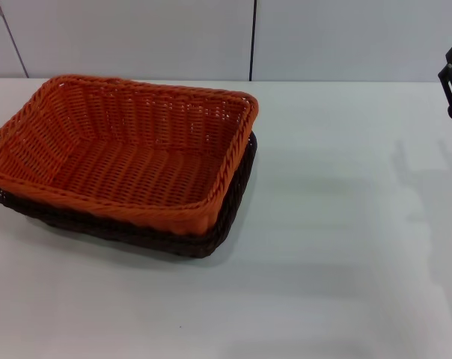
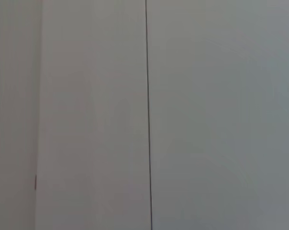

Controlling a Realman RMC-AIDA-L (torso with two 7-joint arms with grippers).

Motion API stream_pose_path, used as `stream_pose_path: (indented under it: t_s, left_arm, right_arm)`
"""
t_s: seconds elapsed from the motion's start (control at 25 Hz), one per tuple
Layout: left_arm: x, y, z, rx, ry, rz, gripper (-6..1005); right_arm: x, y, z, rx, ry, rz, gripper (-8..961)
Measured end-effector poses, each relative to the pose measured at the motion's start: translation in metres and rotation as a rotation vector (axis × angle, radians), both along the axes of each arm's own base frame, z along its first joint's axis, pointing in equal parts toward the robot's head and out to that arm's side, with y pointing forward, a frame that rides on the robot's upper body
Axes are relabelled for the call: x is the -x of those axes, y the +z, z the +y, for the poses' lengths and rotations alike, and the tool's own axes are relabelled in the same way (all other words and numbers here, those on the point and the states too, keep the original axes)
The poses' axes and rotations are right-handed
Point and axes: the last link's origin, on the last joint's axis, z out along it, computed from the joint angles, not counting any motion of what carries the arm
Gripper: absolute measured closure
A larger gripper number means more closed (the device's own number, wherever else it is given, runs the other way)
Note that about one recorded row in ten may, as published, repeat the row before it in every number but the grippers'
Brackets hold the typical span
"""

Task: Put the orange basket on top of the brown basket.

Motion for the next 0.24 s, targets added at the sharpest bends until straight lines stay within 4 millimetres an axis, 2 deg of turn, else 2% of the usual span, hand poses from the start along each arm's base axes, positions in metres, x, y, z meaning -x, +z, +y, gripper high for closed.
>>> stream_pose_path:
  t_s: [0.24]
  left_arm:
    - [0.0,0.0,0.0,0.0,0.0,0.0,234]
  right_arm:
    - [-0.0007,0.0002,-0.0005,-0.001,-0.002,0.0,197]
